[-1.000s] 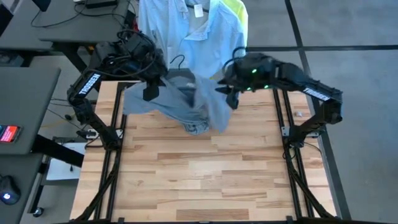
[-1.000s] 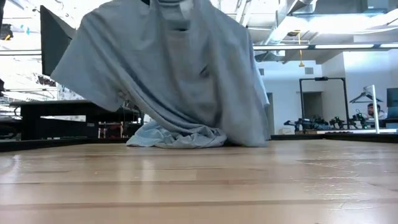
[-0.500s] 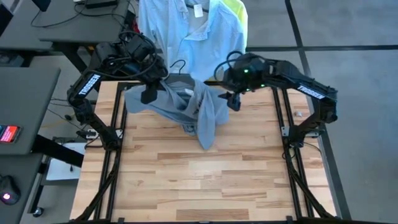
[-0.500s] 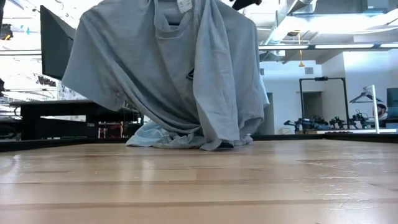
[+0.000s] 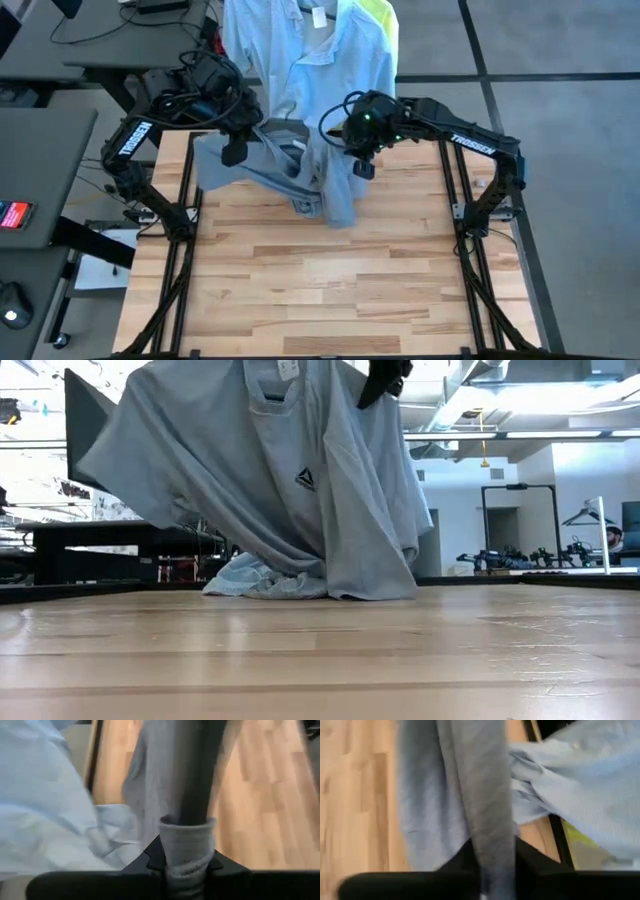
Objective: Hang clothes
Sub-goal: Hang the gray shirt on the rack
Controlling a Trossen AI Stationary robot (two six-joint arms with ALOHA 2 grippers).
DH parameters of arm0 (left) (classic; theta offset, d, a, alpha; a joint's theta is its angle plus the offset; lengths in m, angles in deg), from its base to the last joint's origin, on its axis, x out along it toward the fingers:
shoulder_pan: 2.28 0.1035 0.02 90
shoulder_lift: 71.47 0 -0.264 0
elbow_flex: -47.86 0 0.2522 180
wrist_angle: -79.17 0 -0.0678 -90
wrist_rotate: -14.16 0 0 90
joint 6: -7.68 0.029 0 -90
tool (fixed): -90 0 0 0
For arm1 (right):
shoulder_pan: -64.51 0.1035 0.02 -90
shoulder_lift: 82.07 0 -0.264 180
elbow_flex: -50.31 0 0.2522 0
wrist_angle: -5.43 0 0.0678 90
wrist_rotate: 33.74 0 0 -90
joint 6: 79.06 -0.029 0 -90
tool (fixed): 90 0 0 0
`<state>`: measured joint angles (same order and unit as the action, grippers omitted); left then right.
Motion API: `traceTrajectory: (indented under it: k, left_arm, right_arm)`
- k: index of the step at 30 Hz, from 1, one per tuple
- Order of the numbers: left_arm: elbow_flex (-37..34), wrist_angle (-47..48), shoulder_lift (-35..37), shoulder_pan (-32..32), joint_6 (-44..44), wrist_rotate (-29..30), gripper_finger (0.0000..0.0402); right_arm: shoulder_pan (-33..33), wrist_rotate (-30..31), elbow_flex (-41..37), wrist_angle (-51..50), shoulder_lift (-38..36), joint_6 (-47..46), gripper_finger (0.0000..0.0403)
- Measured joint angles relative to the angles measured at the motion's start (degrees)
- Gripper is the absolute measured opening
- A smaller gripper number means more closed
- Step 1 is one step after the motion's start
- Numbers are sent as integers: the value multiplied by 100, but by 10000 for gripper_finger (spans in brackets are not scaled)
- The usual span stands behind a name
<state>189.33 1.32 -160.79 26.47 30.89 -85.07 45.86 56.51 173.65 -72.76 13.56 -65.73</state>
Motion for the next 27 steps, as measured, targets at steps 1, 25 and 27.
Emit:
traceTrajectory:
  k: [1, 25, 27]
  left_arm:
    - [-3, 31, 23, -1, -3, 169, 31]
    - [-6, -2026, 28, 387, 1086, 3571, 139]
    - [-6, -2396, 46, 485, 1296, 3808, 140]
  right_arm:
    - [-43, -17, 13, 39, -20, -14, 28]
    - [-1279, -661, 70, 802, -111, -202, 28]
    - [-1467, -667, 70, 987, -111, -261, 27]
